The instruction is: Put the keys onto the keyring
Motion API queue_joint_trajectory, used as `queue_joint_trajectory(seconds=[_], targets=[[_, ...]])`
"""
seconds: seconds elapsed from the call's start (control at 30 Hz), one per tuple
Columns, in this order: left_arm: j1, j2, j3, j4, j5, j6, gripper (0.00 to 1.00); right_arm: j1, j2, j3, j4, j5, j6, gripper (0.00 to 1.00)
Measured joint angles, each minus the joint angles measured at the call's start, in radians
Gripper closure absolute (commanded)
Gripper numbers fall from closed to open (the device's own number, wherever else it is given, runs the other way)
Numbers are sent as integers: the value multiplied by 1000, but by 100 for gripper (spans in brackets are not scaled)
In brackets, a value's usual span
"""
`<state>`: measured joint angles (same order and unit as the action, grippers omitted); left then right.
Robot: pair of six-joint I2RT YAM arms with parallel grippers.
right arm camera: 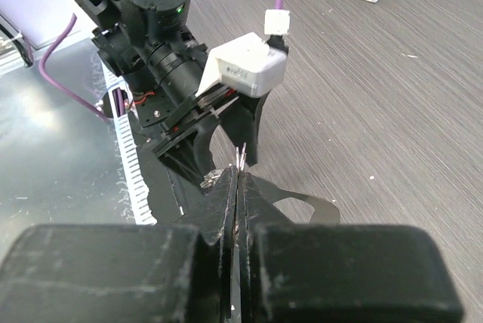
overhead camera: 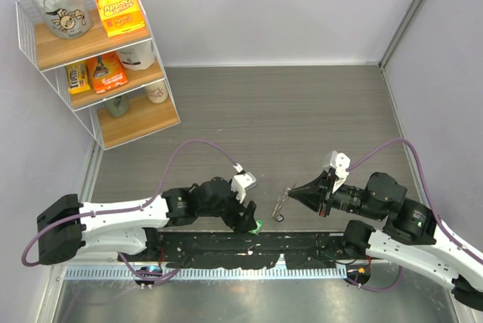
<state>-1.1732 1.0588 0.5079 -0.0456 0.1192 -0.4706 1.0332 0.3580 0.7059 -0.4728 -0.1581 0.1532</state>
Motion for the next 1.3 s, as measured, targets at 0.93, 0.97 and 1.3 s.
queue_joint_trajectory(seconds=[0.93, 0.97, 1.3], targets=[[-36, 395, 98, 106, 79, 10, 100, 0, -72, -2, -61, 41, 15, 95], [-34, 401, 100, 105, 74, 11, 100, 0, -72, -3, -61, 41, 15, 95], [12, 468, 116, 155, 74, 10, 100, 0, -72, -4, -63, 42, 15, 95]])
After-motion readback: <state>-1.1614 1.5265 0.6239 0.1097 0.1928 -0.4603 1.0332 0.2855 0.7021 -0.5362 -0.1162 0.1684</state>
